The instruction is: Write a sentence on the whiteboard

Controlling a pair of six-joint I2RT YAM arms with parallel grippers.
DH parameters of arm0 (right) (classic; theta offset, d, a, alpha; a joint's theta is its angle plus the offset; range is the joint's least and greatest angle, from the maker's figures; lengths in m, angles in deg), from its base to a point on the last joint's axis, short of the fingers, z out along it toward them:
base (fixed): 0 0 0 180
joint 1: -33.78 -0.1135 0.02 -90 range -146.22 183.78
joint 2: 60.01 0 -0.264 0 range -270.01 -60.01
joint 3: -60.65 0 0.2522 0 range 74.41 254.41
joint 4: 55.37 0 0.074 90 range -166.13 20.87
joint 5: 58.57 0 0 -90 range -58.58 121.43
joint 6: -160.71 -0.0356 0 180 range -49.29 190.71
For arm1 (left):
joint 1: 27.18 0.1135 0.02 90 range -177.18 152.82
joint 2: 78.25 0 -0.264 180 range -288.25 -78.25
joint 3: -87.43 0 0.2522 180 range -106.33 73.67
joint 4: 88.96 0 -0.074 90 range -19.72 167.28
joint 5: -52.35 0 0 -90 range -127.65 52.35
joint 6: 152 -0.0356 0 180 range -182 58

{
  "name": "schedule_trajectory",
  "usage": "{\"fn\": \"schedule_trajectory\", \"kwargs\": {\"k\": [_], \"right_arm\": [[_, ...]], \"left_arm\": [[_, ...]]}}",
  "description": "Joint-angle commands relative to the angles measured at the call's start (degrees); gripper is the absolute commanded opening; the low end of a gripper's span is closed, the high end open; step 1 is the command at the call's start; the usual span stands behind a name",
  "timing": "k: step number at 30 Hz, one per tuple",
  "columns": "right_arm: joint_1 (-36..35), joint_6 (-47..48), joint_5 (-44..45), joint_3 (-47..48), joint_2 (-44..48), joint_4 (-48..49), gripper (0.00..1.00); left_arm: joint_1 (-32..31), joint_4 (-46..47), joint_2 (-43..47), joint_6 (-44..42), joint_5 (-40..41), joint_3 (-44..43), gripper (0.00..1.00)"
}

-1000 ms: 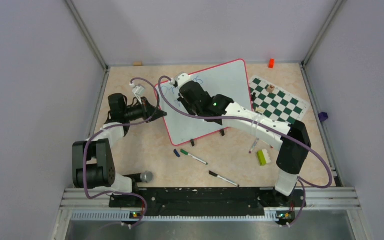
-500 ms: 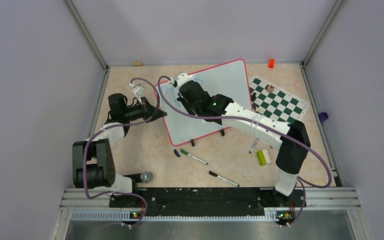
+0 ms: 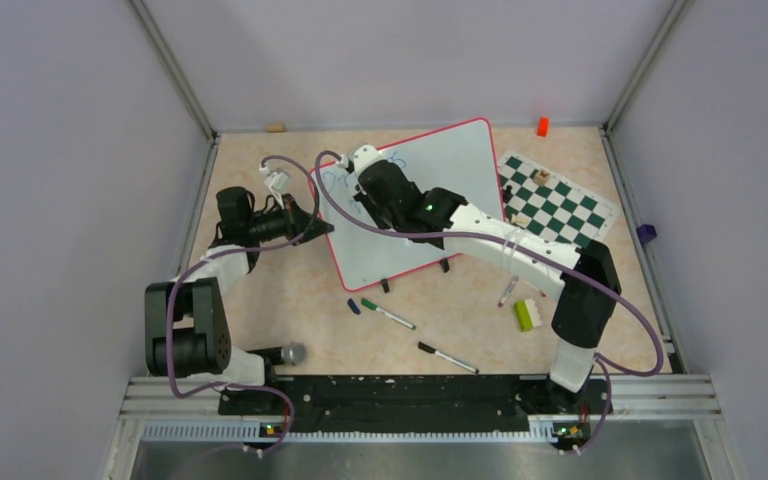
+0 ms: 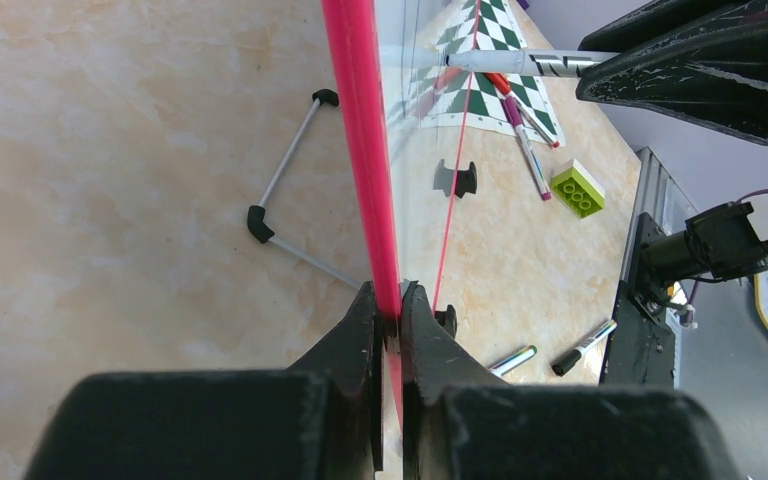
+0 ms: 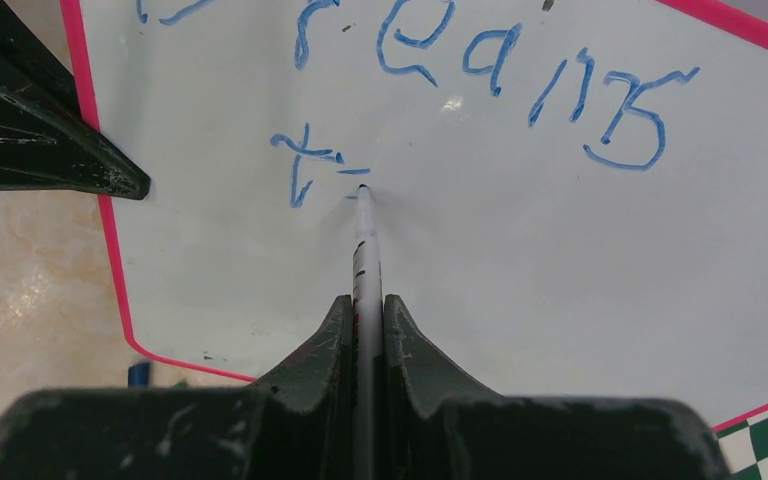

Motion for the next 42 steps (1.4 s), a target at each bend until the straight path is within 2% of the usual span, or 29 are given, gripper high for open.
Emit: {"fn": "schedule_trajectory", "kwargs": {"k": [1,16,26,42], "right_arm": [[0.38,0.63,0.48,2.68,-0.36,2.71,0.0],[0.4,1.15,-3.58,4.13,-1.26,2.24,0.0],[0.34,0.75,-5.42,1.06,-0.16,0.56,0.0],[0.72,0.65,0.68,1.28,0.4,-1.0,0.0]], "left_arm": [[-0.38,0.66,0.43,-6.8,3.57,1.48,0.0],[-0.39,0.72,0.42,-6.81,3.48,1.43,0.0],[-0.46,0.73,0.42,-6.77,3.58,1.48,0.0],[-0.46,0.78,0.62,-6.9,3.57,1.57,0.0]]}}
